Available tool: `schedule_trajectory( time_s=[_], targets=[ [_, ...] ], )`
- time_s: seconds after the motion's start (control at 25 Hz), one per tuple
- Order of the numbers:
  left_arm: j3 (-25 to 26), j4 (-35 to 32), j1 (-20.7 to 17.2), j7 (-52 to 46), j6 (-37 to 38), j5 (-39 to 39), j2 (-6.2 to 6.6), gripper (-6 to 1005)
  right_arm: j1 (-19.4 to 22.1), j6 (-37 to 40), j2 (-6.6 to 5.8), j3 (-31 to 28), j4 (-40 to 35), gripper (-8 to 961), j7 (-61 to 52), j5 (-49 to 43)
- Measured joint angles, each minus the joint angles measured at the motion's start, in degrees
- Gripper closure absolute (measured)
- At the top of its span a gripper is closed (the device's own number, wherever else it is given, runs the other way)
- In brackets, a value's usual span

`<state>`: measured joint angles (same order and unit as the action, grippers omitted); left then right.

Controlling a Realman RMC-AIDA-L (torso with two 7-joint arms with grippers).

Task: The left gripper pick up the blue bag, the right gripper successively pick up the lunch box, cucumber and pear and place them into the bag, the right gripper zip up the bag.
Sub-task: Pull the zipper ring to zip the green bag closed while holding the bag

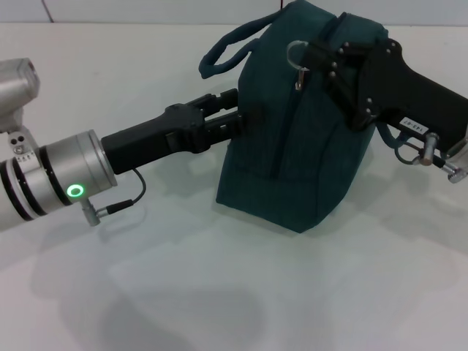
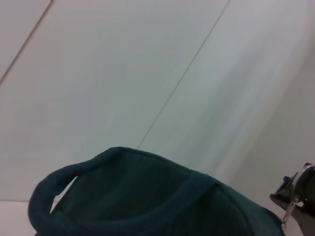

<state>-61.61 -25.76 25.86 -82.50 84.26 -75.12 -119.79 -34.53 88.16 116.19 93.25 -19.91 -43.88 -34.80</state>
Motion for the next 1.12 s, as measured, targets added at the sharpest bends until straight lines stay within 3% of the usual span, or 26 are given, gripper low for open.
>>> schedule_trajectory(
  time_s=[0.44, 0.68, 0.76, 1.12],
  targets=[
    [-0.7, 1.6, 0.0, 3.7, 0.6, 0.8, -0.16, 310, 0.4, -0.3, 0.0, 0.0, 0.5, 942, -0.5, 0.0],
    [-1.2, 1.6, 0.0, 4.2, 0.7, 0.8, -0.18, 549, 0.5, -0.4, 0.0, 0.0, 0.5, 941, -1.5, 0.0],
    [-1.2, 1.6, 0.0, 4.2, 0.7, 0.8, -0.18, 774, 0.5, -0.2, 0.0, 0.0, 0.5, 941, -1.6, 0.6],
    [-1.2, 1.6, 0.1, 4.2, 0.9, 0.9, -0.18, 857, 0.5, -0.4, 0.0, -0.5, 0.4, 941, -3.0, 1.5]
  ],
)
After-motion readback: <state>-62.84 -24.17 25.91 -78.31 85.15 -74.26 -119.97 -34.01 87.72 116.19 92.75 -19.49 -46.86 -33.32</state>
